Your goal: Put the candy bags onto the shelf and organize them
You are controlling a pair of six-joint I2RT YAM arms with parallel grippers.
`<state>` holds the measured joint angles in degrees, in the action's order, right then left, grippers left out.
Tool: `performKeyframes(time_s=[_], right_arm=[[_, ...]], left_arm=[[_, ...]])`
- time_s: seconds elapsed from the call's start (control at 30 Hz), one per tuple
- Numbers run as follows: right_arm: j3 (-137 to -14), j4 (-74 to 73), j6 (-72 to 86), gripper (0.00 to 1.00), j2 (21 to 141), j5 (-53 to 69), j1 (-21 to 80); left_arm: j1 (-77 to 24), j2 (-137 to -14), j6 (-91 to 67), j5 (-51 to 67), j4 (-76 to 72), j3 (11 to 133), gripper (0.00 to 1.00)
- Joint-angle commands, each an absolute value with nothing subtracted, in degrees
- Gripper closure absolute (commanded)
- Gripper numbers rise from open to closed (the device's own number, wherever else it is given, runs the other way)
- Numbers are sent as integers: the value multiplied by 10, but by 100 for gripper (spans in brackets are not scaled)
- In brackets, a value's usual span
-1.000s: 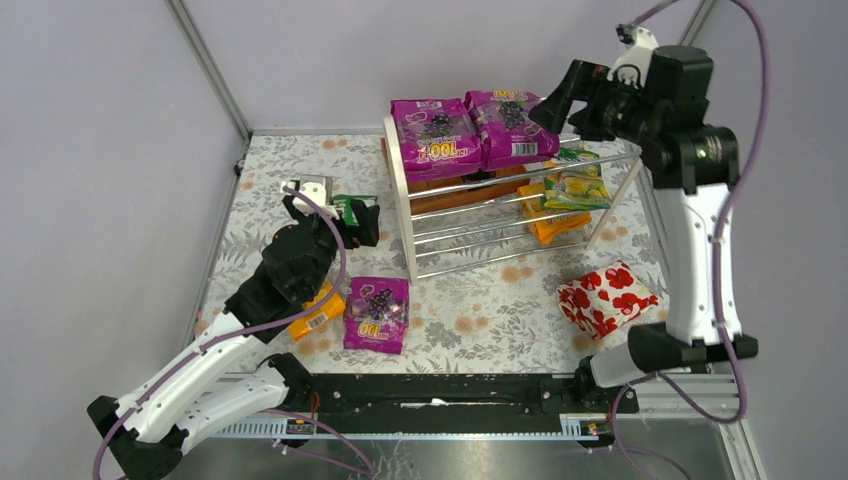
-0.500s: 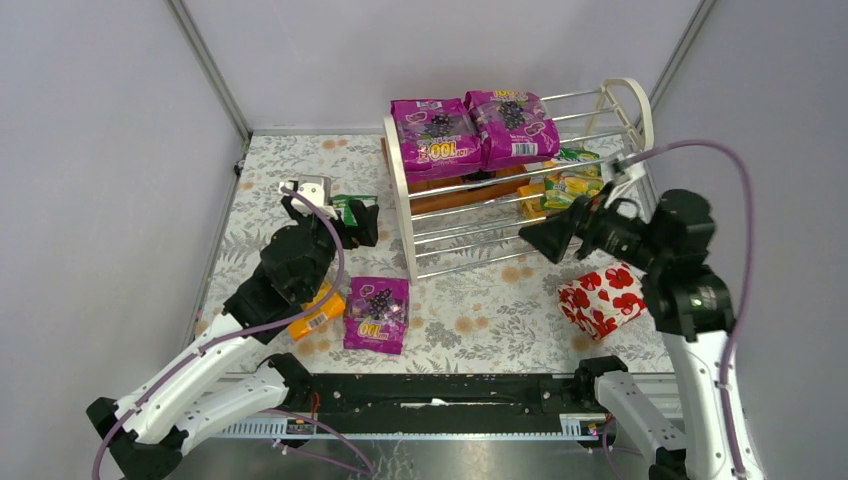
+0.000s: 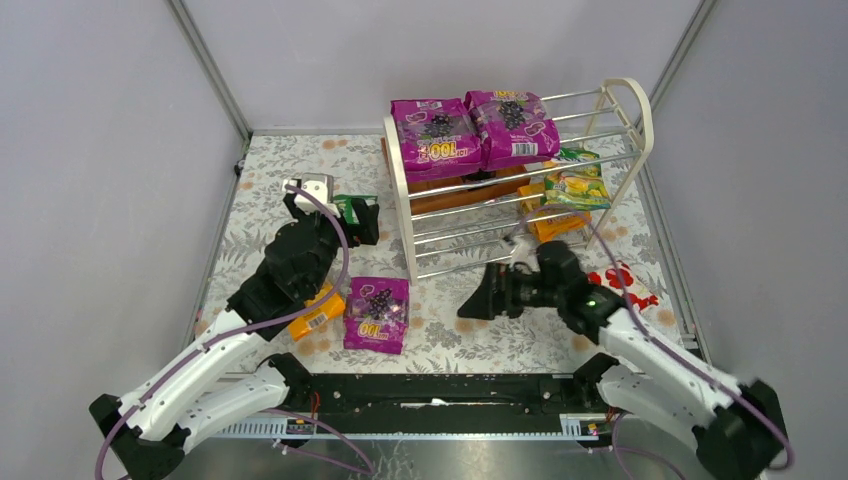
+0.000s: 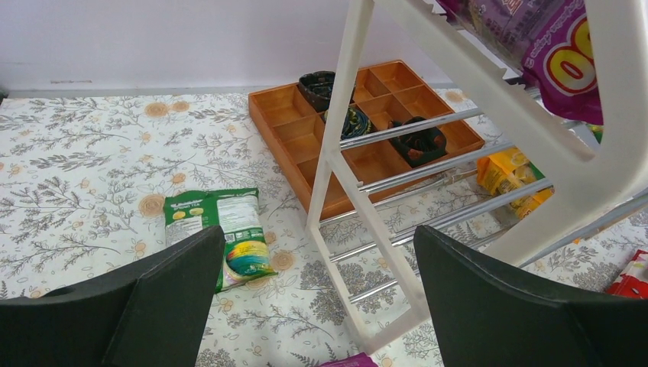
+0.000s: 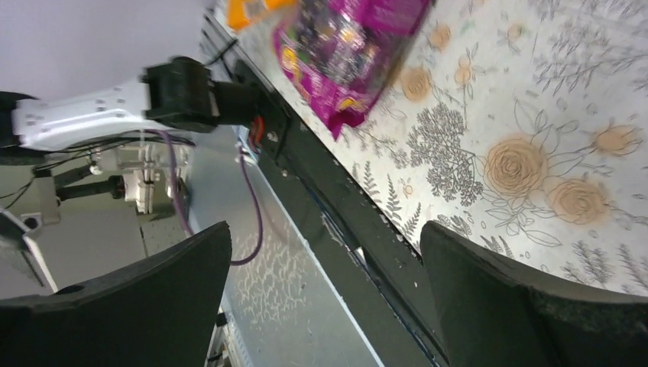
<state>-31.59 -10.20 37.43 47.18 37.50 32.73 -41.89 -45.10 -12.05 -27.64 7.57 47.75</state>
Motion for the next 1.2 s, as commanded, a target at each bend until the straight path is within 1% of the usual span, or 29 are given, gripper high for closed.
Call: performKeyframes(time_s=[0.0,0.17,0.3,0.47,0.6,0.77,0.93,1.0,1.03,1.1,1.13,1.17], right_arm=[[-262,114,490,0,573,230,428],[-265,245,574,0,717,96,547],[-268,358,644,0,818,20,605],[-296,372,702,0,904,-129,699],[-330,323,734,0,936,-175,726],[-337,274,788,0,955,-233,743],[-372,267,767,1,982,-248,744],[-389,255,750,5,985,-250,744],[-394,249,736,9,982,-253,744],[-395,241,713,18,969,-260,744],[-392,235,704,25,962,-262,744],[-387,233,694,30,954,-261,744]], left_arm=[[-416,-443,-120,-283,58,495,1],[-416,-442,-121,-274,66,500,1],[-415,-430,-128,-260,66,499,1],[-416,-414,-133,-251,66,498,1],[-415,-401,-137,-245,66,497,1],[-416,-385,-141,-242,67,496,1],[-416,-369,-138,-249,66,493,1],[-416,-366,-137,-252,66,492,1],[-415,-364,-137,-253,66,492,1],[-415,-364,-134,-255,66,491,1],[-416,-365,-133,-256,67,491,1],[-416,-366,-133,-258,67,490,1]])
